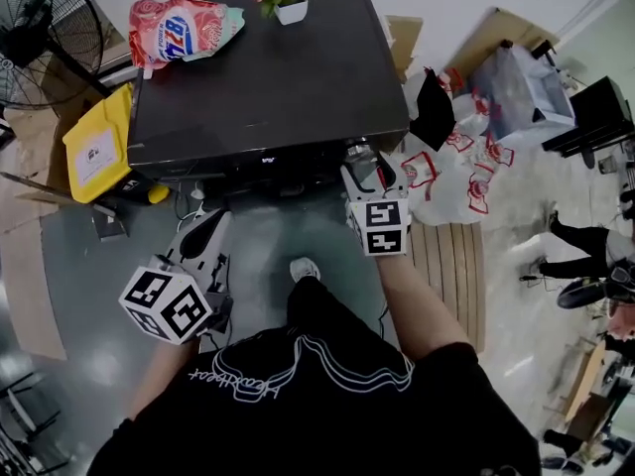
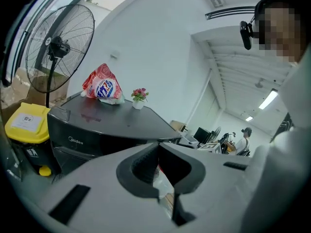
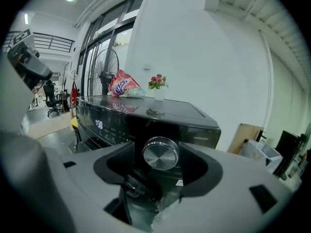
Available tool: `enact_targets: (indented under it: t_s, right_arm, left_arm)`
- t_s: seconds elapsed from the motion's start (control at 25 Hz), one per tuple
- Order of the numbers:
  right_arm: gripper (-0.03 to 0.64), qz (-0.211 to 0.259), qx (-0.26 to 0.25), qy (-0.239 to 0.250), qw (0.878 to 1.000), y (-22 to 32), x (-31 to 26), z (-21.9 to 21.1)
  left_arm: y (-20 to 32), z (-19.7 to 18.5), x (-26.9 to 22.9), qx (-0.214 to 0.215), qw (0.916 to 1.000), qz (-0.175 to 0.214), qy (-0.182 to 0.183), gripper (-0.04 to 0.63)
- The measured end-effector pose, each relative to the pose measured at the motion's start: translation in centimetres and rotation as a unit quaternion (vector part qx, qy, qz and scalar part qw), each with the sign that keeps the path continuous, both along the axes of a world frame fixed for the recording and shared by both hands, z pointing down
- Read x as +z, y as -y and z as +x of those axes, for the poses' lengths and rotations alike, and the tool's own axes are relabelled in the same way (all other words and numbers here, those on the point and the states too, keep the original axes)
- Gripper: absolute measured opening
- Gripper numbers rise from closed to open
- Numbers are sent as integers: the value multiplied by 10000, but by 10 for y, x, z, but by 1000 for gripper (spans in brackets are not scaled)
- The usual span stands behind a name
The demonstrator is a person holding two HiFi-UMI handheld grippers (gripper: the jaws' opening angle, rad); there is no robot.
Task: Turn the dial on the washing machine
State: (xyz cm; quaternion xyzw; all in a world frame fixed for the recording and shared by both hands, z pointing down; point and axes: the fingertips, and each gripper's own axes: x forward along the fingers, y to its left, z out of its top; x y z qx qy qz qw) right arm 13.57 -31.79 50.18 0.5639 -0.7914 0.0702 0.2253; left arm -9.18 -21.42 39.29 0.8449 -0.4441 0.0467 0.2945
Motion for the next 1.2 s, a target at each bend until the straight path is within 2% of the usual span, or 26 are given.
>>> enact_targets:
  t_s: [0.32, 0.72, 0.96, 1.2]
  right_arm:
    - [279, 18, 155, -341, 9993, 16, 24, 4]
    - [282, 77, 318, -268, 9991, 20, 28, 5]
    - [281, -30, 362, 32, 9993, 21, 29, 9]
    - [282, -240, 461, 758, 9958, 21, 30, 10]
  left_arm:
    - [-5, -20, 17, -141, 9997, -212, 58, 6]
    - [-14, -26, 27, -92, 9992, -363, 111, 6]
    - [-17, -32, 27, -127, 9991, -375, 136, 6]
    - [-17, -44, 24, -236, 9991, -305, 191, 6]
